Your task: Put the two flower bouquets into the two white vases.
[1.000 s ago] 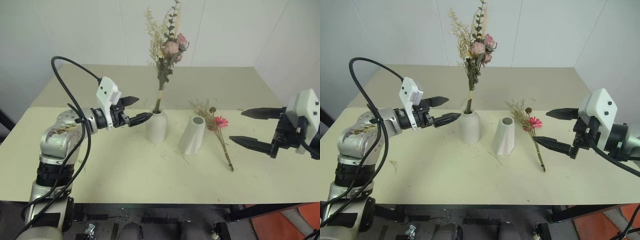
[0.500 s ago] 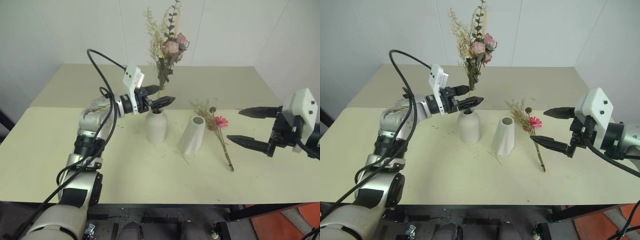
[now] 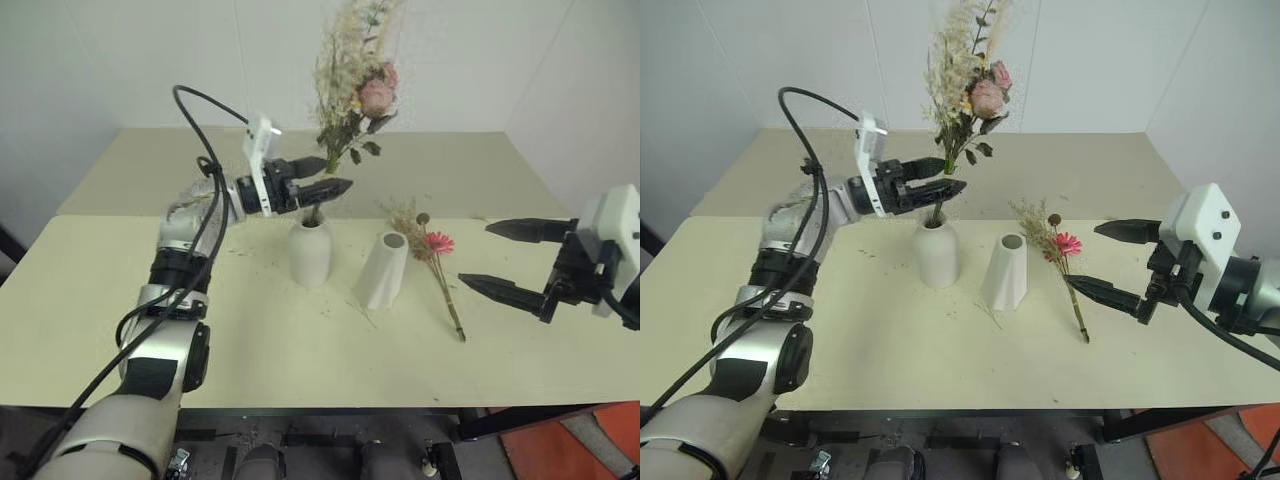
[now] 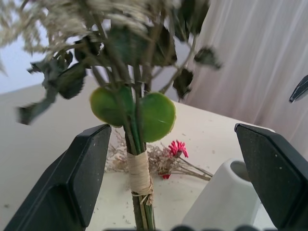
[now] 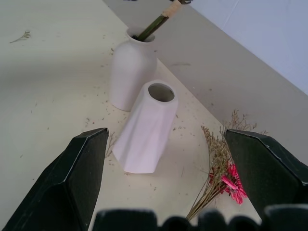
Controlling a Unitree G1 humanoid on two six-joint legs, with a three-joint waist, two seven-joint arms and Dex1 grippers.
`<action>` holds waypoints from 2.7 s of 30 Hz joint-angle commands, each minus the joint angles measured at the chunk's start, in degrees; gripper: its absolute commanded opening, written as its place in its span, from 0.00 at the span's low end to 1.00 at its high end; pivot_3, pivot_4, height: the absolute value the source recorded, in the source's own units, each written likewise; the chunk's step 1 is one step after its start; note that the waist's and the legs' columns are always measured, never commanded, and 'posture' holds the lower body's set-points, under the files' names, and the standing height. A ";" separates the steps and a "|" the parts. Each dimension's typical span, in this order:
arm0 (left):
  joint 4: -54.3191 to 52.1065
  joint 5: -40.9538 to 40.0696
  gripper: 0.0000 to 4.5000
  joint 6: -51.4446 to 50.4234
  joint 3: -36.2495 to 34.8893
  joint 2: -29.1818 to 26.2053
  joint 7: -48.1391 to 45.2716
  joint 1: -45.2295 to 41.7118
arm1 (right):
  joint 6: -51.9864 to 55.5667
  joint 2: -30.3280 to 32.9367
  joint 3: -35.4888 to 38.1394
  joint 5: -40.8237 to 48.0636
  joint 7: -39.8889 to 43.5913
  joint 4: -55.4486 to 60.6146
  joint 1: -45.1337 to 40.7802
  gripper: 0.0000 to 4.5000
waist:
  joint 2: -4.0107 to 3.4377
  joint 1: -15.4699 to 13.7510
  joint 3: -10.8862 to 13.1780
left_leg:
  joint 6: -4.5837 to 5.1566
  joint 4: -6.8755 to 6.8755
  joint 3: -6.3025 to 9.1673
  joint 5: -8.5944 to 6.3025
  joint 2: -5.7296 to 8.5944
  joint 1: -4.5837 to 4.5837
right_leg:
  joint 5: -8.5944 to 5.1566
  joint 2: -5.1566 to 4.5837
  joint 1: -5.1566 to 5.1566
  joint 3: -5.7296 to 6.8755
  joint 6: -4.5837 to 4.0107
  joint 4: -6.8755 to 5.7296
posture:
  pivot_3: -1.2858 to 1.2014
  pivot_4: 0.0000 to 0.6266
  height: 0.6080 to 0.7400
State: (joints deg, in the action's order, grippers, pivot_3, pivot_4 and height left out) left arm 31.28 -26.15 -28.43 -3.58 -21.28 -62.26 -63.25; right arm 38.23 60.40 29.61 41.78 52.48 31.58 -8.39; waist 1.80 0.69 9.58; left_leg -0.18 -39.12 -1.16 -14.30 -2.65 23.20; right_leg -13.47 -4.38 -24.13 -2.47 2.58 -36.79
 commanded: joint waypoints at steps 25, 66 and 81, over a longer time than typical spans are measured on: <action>-34.32 -11.20 0.99 -6.16 -6.39 -17.09 -8.51 20.40 | 3.53 3.01 -3.91 -3.99 -1.47 -5.44 -2.68 1.00 | -0.02 0.27 -0.01 | 0.00 0.00 -0.02 0.00 -0.03 -0.06 | 0.00 0.01 -0.01 -0.03 -0.01 -0.05 | 0.52 0.24 1.00; -43.03 -16.04 1.00 1.29 -6.94 -27.62 -20.79 29.35 | 27.10 -15.74 -50.60 -31.04 -7.78 -57.48 -46.32 0.03 | -0.02 0.52 -0.01 | 0.00 0.01 -0.10 0.00 -0.10 -0.03 | -0.01 0.06 -0.11 -0.01 -0.05 -0.07 | 0.52 0.24 1.00; -37.92 -15.19 1.00 0.90 -5.27 -26.83 -21.15 27.95 | 18.21 -33.99 0.13 -23.30 -37.57 -24.09 -34.57 0.01 | -0.05 0.33 0.00 | 0.00 0.12 -0.09 0.00 -0.10 0.04 | -0.01 0.06 -0.20 -0.02 -0.04 -0.09 | 0.52 0.24 1.00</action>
State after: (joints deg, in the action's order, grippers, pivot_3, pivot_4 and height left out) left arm -6.71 -40.80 -27.72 -8.45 -47.82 -83.34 -33.98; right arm 60.99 26.91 25.48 16.40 17.13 0.65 -42.80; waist 1.76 1.02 9.59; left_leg -0.18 -38.99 -1.26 -14.30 -2.75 23.23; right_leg -13.48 -4.32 -24.34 -2.52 2.53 -36.91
